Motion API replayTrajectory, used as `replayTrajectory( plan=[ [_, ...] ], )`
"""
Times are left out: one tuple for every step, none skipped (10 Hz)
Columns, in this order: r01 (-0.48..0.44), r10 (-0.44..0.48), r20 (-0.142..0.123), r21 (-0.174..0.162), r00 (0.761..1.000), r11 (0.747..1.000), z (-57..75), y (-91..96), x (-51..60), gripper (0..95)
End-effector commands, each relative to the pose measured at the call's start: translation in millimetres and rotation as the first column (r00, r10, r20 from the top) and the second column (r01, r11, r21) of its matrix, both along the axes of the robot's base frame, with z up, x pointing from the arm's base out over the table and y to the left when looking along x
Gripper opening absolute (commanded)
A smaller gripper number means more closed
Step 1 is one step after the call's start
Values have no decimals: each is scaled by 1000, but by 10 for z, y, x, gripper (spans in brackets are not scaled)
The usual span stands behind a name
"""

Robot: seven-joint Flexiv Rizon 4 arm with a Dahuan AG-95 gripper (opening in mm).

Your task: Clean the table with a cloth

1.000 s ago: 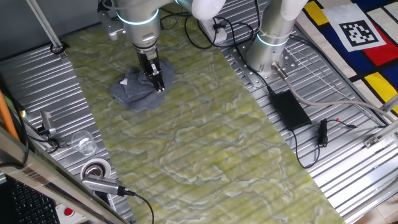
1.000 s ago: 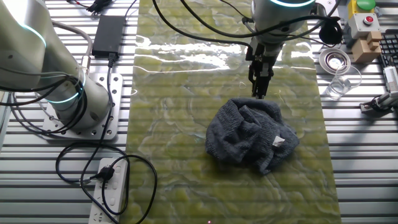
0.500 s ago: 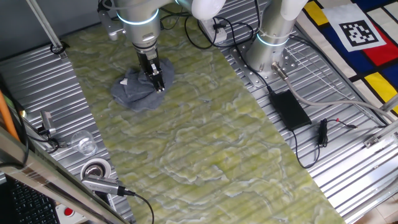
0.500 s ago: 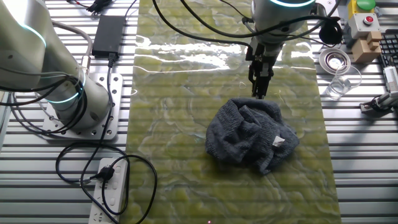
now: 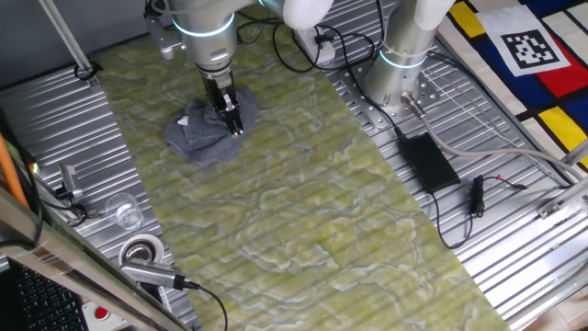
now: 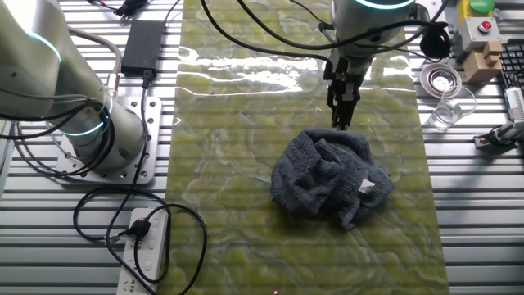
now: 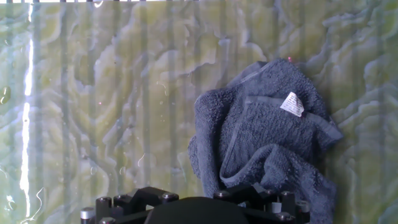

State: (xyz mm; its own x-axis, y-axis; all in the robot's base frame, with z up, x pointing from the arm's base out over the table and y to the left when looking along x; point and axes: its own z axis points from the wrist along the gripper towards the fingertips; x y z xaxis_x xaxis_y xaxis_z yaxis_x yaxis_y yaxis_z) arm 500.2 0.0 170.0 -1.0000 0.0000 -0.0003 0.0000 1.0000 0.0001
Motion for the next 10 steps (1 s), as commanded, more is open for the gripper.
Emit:
replayTrajectory(
  plan=[
    [-79, 80, -40, 30, 996, 996, 0, 0, -2, 0],
    [-80, 81, -47, 27, 996, 996, 0, 0, -2, 0],
    [-80, 81, -49, 27, 996, 996, 0, 0, -2, 0],
    [-80, 81, -51, 27, 995, 996, 0, 0, -2, 0],
    [-80, 81, -53, 28, 995, 996, 0, 0, -2, 0],
    [-82, 83, -53, 28, 995, 996, -1, -1, -2, 0],
    [-90, 91, -52, 29, 995, 996, -2, -1, -1, 0],
    [-96, 97, -51, 28, 994, 995, -2, -1, -1, 0],
    [-100, 101, -52, 27, 994, 995, -4, -2, 0, 0],
    [-104, 105, -59, 28, 993, 994, -6, -3, 0, 0]
  ],
)
